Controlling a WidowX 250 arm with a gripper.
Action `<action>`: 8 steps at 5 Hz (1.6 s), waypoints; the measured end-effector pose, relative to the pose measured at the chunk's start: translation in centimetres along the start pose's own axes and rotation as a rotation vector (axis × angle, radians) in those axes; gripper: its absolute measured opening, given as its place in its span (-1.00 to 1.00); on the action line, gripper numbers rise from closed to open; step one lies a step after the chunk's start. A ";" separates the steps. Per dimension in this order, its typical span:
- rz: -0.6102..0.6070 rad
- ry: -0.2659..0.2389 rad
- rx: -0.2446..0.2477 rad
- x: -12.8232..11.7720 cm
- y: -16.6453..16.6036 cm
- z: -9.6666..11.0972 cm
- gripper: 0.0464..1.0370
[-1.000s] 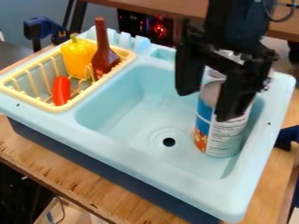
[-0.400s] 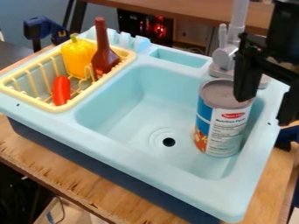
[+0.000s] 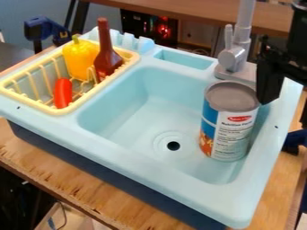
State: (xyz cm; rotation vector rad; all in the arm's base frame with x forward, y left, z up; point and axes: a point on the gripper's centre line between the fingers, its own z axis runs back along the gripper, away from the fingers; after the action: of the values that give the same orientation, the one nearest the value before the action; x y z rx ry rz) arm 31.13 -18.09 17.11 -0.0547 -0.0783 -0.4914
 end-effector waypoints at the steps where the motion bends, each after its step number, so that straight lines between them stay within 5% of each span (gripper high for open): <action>1: 0.010 -0.029 -0.010 0.4 -0.2 -0.5 0.92; 4: 0.020 -0.047 -0.050 0.3 -0.6 -2.3 0.92; 5: 0.092 -0.032 -0.045 -1.1 0.2 -2.5 0.92; 7: 0.157 -0.007 0.046 -3.3 4.0 -0.8 0.92; 8: 0.174 -0.003 0.023 -4.2 6.1 -1.8 0.92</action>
State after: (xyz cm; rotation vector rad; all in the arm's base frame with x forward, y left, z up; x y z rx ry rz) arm 30.41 -10.83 14.75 -0.0394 -0.0808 -0.3170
